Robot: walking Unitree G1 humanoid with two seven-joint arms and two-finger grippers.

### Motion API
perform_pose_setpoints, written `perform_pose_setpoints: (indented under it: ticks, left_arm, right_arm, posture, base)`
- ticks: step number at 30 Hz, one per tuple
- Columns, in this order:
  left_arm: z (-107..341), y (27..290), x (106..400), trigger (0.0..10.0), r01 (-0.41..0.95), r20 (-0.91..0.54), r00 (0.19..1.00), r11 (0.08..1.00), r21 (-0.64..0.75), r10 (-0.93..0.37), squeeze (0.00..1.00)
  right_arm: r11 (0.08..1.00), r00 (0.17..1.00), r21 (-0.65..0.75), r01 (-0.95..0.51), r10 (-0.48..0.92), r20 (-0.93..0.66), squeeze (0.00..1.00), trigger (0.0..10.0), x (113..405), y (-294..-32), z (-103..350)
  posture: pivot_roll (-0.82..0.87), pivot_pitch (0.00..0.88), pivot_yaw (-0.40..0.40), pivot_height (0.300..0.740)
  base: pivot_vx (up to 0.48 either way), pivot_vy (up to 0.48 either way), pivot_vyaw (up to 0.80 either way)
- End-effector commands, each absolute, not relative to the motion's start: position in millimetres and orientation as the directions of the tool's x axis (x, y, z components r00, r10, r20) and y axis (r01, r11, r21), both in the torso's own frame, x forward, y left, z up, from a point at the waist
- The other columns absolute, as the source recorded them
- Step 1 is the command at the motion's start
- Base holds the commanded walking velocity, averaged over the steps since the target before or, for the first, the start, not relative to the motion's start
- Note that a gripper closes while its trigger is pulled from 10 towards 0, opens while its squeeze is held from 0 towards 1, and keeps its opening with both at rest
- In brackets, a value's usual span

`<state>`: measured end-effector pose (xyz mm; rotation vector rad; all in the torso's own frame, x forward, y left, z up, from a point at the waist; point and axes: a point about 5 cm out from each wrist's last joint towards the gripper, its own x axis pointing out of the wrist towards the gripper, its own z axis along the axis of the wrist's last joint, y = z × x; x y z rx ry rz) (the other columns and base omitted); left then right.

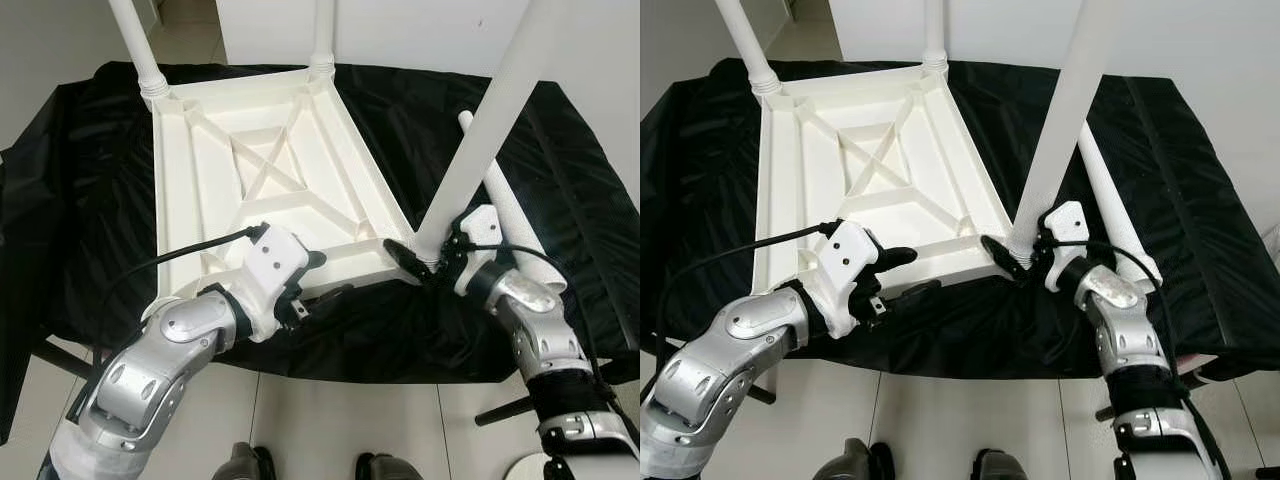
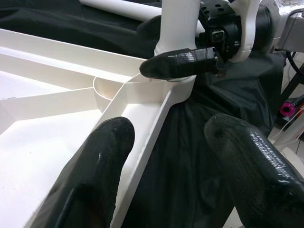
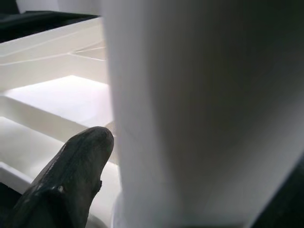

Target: Building children table

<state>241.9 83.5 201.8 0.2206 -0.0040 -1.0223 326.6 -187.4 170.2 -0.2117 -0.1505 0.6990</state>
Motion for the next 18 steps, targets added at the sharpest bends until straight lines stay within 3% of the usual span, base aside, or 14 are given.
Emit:
perform_pose_setpoints:
  ticks: [1, 3, 4, 6, 7, 8, 10, 11, 17, 18]
  left_arm:
    - [199.4, 82.4, 241.0, 10.0, 0.846, -0.112, 0.525, 0.503, 0.179, -0.844, 0.00]
    - [199.3, 82.5, 240.8, 10.0, 0.846, -0.113, 0.524, 0.502, 0.179, -0.844, 0.00]
    - [199.2, 82.6, 240.7, 10.0, 0.847, -0.115, 0.523, 0.501, 0.179, -0.844, 0.00]
    - [199.5, 82.7, 240.7, 10.0, 0.848, -0.117, 0.523, 0.500, 0.179, -0.845, 0.00]
    - [199.5, 82.7, 240.7, 10.0, 0.848, -0.117, 0.523, 0.500, 0.179, -0.845, 0.00]
    - [199.5, 82.8, 240.6, 10.0, 0.848, -0.117, 0.522, 0.499, 0.179, -0.845, 0.00]
    - [199.5, 82.8, 240.6, 10.0, 0.848, -0.117, 0.522, 0.499, 0.179, -0.845, 0.00]
    - [199.6, 82.9, 240.5, 10.0, 0.848, -0.118, 0.522, 0.499, 0.178, -0.845, 0.00]
    - [200.0, 82.9, 240.0, 10.0, 0.850, -0.120, 0.520, 0.497, 0.176, -0.846, 0.00]
    - [200.1, 82.8, 239.7, 10.0, 0.850, -0.120, 0.519, 0.497, 0.175, -0.846, 0.00]
  right_arm:
    - [0.735, 0.751, -0.260, -0.626, 0.658, 0.054, 0.00, 9.5, 327.6, -190.8, 170.0]
    - [0.733, 0.749, -0.263, -0.628, 0.661, 0.054, 0.00, 8.9, 327.8, -191.9, 170.3]
    - [0.731, 0.748, -0.266, -0.629, 0.662, 0.053, 0.00, 5.1, 327.9, -193.3, 170.6]
    - [0.727, 0.743, -0.266, -0.633, 0.667, 0.053, 0.00, 3.5, 328.8, -196.7, 170.9]
    - [0.727, 0.743, -0.266, -0.633, 0.667, 0.053, 0.00, 3.5, 328.8, -196.7, 170.9]
    - [0.726, 0.743, -0.267, -0.633, 0.667, 0.054, 0.00, 1.1, 328.9, -197.9, 171.2]
    - [0.726, 0.743, -0.267, -0.633, 0.667, 0.054, 0.00, 1.1, 328.9, -197.9, 171.2]
    - [0.728, 0.743, -0.267, -0.632, 0.667, 0.057, 0.00, 0.0, 329.2, -199.2, 171.6]
    - [0.744, 0.755, -0.246, -0.621, 0.652, 0.068, 0.00, 0.0, 329.4, -204.3, 172.3]
    - [0.754, 0.764, -0.233, -0.614, 0.642, 0.067, 0.00, 10.0, 328.9, -205.3, 170.3]
  posture:
    - [-0.14, 0.144, 0.054, 0.740]
    - [-0.14, 0.143, 0.053, 0.740]
    - [-0.14, 0.144, 0.054, 0.740]
    - [-0.14, 0.148, 0.056, 0.740]
    - [-0.14, 0.148, 0.056, 0.740]
    - [-0.14, 0.148, 0.058, 0.740]
    - [-0.14, 0.148, 0.058, 0.740]
    - [-0.14, 0.153, 0.060, 0.740]
    - [-0.14, 0.159, 0.060, 0.740]
    - [-0.14, 0.162, 0.059, 0.740]
  base:
    - [0.000, 0.000, 0.00]
    - [0.000, 0.000, 0.00]
    - [0.000, 0.000, 0.00]
    - [0.000, 0.000, 0.00]
    - [0.000, 0.000, 0.00]
    - [0.000, 0.000, 0.00]
    - [0.000, 0.000, 0.00]
    - [0.000, 0.000, 0.00]
    - [0.000, 0.000, 0.00]
    - [0.000, 0.000, 0.00]
